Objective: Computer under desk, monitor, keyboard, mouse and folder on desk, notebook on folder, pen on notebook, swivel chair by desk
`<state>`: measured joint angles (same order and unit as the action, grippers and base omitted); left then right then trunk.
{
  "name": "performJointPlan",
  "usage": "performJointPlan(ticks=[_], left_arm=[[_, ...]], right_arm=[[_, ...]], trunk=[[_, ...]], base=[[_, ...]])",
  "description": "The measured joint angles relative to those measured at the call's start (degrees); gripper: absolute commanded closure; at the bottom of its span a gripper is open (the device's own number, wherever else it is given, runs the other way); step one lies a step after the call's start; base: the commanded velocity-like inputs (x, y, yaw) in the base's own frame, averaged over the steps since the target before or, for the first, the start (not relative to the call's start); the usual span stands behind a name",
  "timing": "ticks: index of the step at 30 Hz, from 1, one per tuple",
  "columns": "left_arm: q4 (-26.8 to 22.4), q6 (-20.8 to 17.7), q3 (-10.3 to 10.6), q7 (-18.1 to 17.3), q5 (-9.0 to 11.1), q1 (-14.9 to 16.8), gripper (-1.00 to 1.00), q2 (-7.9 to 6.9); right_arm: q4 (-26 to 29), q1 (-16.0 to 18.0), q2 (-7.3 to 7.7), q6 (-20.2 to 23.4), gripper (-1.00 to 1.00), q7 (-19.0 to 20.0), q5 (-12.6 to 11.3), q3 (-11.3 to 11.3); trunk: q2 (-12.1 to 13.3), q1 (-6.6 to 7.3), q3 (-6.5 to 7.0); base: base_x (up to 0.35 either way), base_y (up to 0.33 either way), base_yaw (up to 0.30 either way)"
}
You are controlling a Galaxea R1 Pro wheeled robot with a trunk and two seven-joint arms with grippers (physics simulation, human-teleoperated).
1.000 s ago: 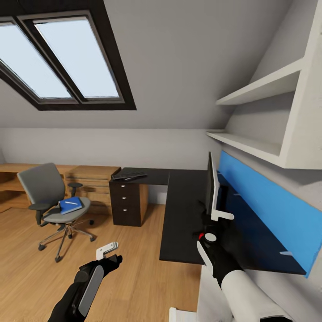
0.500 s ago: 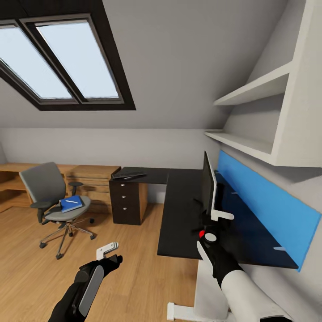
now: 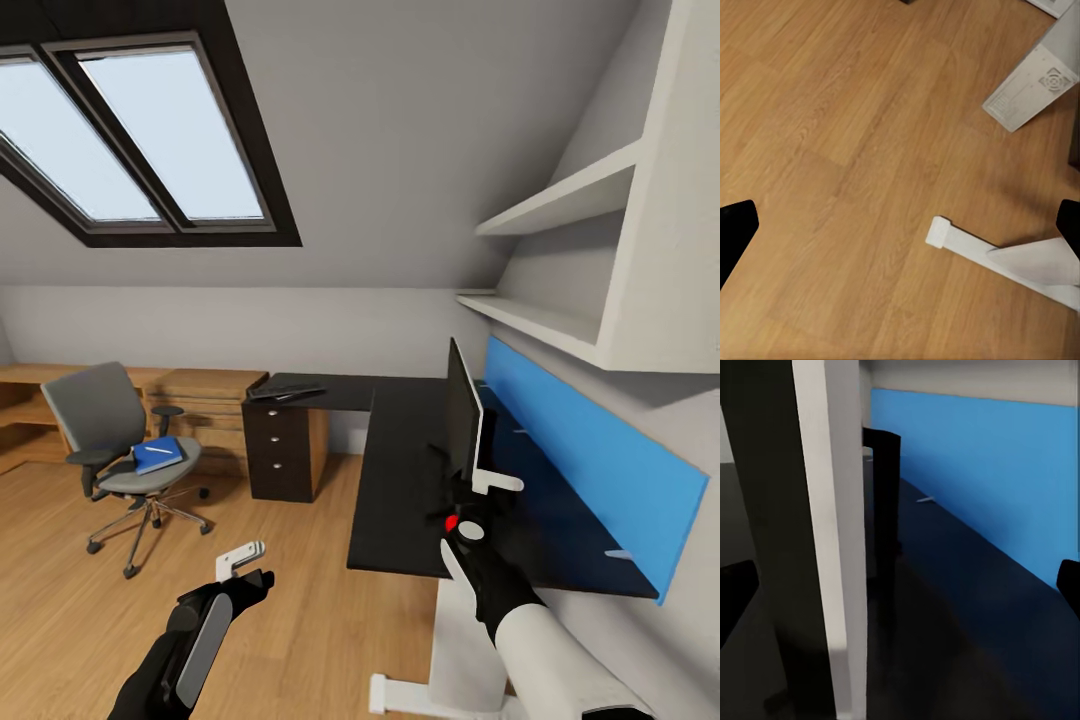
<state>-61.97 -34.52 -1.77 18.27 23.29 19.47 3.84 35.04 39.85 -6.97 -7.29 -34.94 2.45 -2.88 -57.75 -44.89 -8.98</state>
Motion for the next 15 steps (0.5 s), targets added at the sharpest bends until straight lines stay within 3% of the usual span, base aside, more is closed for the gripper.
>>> performJointPlan(ticks=[15], left_arm=[[0.0, 0.0, -0.1, 0.0, 0.1, 0.0, -1.00, -0.01]], right_arm=[[0.0, 0.0, -0.06, 0.0, -1.00, 0.0, 0.0, 0.0]], trunk=[[0.0, 0.00, 0.00]], base=[[-0.002, -0.040, 0.000]])
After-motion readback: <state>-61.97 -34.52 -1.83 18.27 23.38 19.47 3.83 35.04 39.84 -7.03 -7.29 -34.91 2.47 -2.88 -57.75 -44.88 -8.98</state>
